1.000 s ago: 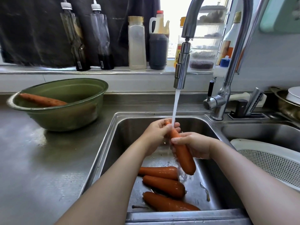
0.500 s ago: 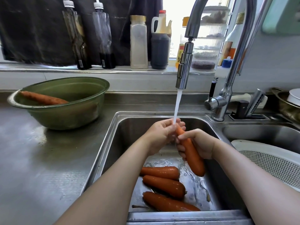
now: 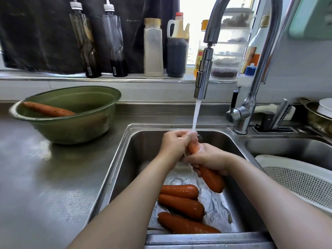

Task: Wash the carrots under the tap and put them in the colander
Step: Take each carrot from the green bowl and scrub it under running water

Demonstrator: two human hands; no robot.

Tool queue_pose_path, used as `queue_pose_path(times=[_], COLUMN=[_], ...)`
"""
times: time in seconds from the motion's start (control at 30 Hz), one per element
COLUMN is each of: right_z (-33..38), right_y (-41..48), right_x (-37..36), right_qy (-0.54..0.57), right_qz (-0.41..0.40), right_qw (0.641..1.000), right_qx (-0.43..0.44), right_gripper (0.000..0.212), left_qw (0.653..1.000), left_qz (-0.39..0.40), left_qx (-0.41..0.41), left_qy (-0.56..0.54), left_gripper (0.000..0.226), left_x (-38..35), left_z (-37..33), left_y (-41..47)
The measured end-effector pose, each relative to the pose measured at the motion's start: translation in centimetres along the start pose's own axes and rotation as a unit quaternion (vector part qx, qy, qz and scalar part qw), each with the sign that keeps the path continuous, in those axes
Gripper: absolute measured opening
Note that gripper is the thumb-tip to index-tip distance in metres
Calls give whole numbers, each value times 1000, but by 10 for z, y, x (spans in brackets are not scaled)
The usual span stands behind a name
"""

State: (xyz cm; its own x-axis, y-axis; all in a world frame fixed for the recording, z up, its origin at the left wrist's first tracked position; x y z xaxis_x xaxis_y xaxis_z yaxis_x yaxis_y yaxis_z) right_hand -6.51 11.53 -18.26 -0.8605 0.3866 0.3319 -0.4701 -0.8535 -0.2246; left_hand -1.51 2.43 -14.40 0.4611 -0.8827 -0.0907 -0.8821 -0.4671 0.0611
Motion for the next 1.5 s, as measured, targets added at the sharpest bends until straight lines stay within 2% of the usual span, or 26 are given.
queue_pose_path(times=[0.07,0.17,0.23,0.33,0.43,0.5,0.6,0.63,0.7,0.77,0.83,0.9,0.97,1.1,1.23,1.4,1.5], right_z=[-2,-7,-8,-4,-1,0,5,7,9,8,4,0,-2,2,7,-7,-4], right_y=[-1,-4,-6,-6,-3,0,1,1,1,-1,-3,-5,-3,1,5,3,-2], right_x=[2,8,11,10,14,18,24,25,24,25,29,31,30,27,22,26,31], right_qy=[-2,9,18,17,-13,-19,-84,-117,-135,-134,-139,-121,-97,-112,-133,-63,-36], right_qz=[-5,-9,-10,-3,-37,-59,-94,-105,-114,-114,-120,-110,-94,-99,-86,-73,-84], right_qw=[1000,1000,1000,1000,999,998,992,987,984,984,983,987,991,988,987,995,995], right_qx=[-3,-7,-13,-10,6,14,21,23,22,17,6,2,10,28,40,13,31], right_gripper=[16,25,18,11,10,12,13,14,21,27,32,28,24,20,21,31,30], left_qw=[998,981,975,982,995,998,999,998,995,998,994,985,989,999,994,991,993], left_qz=[56,176,201,172,88,53,10,-10,-41,-9,79,149,131,20,-50,100,103], left_qx=[33,67,73,56,42,22,-25,-31,-18,29,74,79,59,33,-9,76,57], left_qy=[-24,-38,-58,-44,-33,-31,34,61,85,56,31,26,24,-2,92,37,25], left_gripper=[10,24,31,28,19,21,14,9,15,19,15,19,16,6,12,14,17], left_x=[-1,-7,-9,-9,0,4,10,13,21,23,18,12,9,11,23,18,20], left_z=[3,11,13,11,12,8,0,-1,1,8,16,19,14,2,0,20,20], left_y=[0,-3,-4,-4,0,3,9,10,12,12,8,3,1,2,11,11,12])
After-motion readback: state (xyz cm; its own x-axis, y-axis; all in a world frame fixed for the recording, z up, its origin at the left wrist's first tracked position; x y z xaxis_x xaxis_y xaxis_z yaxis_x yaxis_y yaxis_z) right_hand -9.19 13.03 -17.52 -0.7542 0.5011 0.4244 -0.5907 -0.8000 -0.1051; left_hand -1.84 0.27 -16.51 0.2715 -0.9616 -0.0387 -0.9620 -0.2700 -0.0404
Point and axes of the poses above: each hand's wrist, its own y-axis towards the middle knuckle, its own x-axis out of the back of the hand, z = x × y, the point moved 9 cm from there along y, towards the middle knuckle, and after that the axes turned 4 degrees about -y, right-handed, at the moved point
